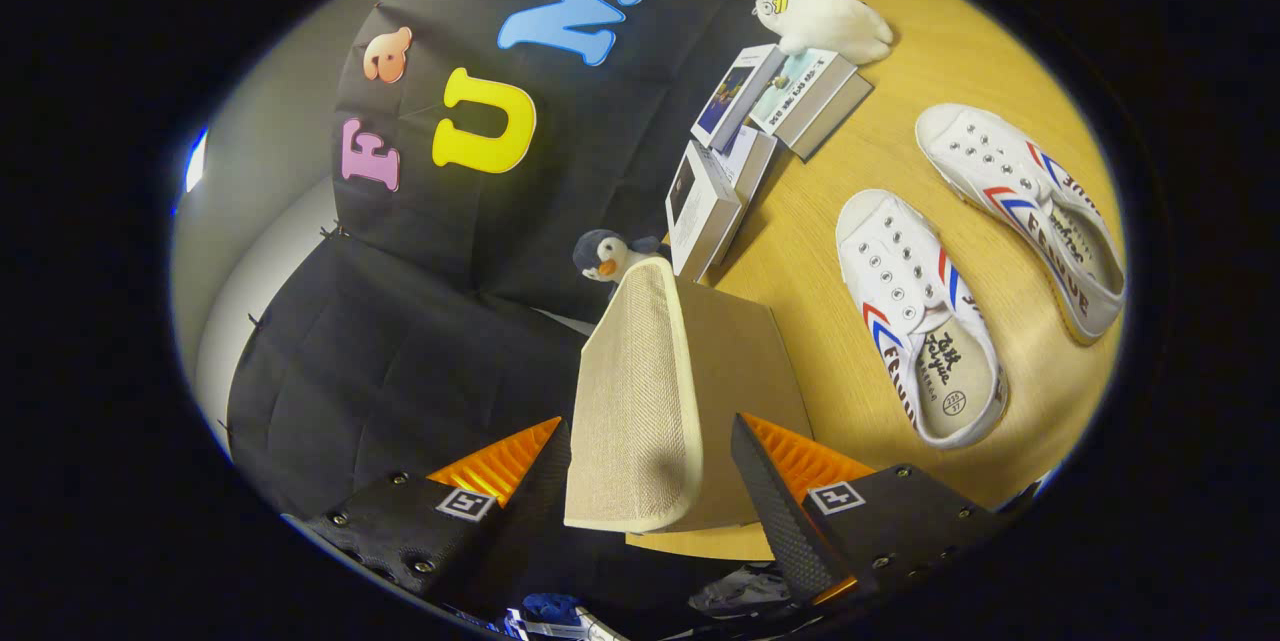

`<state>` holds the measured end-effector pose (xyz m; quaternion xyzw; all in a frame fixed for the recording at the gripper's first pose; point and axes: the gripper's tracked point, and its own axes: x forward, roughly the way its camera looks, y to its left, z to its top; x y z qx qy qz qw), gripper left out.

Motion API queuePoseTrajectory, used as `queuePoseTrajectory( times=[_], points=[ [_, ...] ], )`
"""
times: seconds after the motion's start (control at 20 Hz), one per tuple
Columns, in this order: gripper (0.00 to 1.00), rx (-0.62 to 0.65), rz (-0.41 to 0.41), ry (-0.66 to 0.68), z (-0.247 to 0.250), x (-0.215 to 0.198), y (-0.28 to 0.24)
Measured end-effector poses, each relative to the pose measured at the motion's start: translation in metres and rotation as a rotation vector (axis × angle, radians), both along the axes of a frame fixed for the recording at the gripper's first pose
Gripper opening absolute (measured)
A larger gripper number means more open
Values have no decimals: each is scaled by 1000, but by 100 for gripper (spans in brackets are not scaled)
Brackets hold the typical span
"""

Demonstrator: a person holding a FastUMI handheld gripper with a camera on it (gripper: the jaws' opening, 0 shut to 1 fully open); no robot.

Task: Open the storage box then place both shoes into the box .Put the left shoe in first, then the right shoe, with the right side of both shoes facing outward in a uniform manner.

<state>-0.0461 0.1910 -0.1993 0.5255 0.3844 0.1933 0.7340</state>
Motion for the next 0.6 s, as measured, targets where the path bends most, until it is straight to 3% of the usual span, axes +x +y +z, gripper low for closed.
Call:
queuePoseTrajectory(
  times=[0.25, 0.3, 0.55, 0.6],
  points=[
    [93, 42, 15, 58, -9, -3, 12],
    [74, 46, 18, 62, -9, -3, 13],
    [74, 57, 94, 73, -7, -10, 27],
    [57, 21, 70, 78, -8, -11, 16]
  ],
)
